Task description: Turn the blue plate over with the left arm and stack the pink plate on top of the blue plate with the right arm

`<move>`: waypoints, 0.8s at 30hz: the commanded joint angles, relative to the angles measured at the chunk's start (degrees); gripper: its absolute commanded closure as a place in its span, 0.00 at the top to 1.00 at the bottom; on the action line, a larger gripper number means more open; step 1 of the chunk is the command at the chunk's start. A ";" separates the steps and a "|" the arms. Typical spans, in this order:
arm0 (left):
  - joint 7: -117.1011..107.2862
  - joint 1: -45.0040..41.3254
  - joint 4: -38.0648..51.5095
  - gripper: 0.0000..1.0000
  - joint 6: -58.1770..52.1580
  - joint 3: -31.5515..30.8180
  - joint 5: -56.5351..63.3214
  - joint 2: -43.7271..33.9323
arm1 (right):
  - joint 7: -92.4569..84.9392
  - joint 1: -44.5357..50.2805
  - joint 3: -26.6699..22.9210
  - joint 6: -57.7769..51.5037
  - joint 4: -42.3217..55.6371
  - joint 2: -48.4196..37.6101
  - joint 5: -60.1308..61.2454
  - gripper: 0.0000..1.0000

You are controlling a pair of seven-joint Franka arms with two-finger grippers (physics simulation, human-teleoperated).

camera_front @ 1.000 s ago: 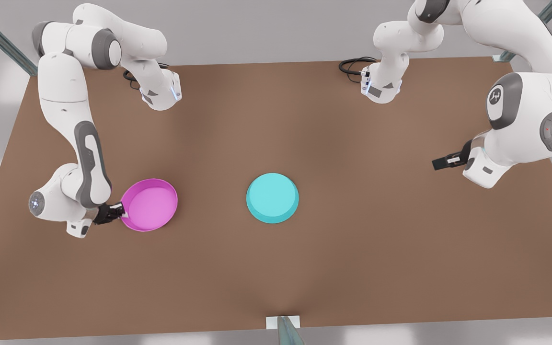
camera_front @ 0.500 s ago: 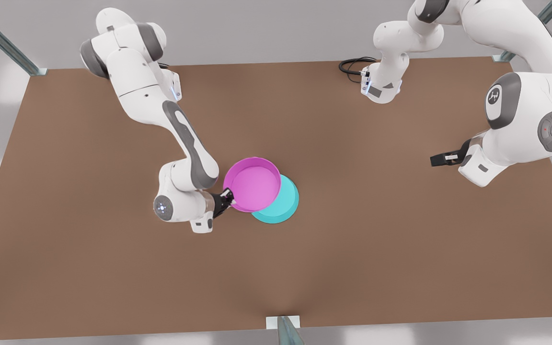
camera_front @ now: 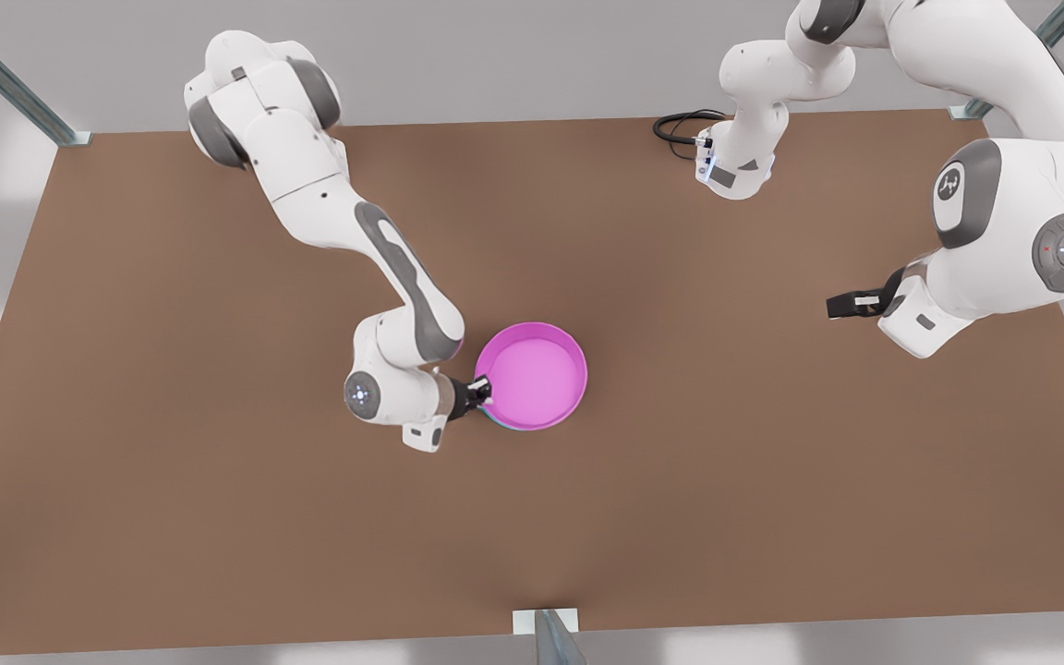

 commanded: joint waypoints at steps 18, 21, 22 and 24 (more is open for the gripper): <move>2.07 0.05 0.05 1.00 -0.06 -0.01 0.03 -0.14 | 13.44 -1.62 -0.27 0.33 -5.35 -4.64 -0.66 1.00; 2.07 0.05 0.05 1.00 -0.06 -0.01 0.03 -0.14 | 13.44 -3.12 -10.90 -22.51 3.08 -6.40 -7.95 1.00; 2.07 0.05 0.05 1.00 -0.06 -0.01 0.03 -0.14 | 13.35 -3.03 -13.72 -29.28 9.93 -5.79 -14.88 1.00; 2.07 0.05 0.05 1.00 -0.06 -0.01 0.03 -0.05 | 13.27 -5.93 -14.86 -40.35 21.36 -5.96 -26.49 1.00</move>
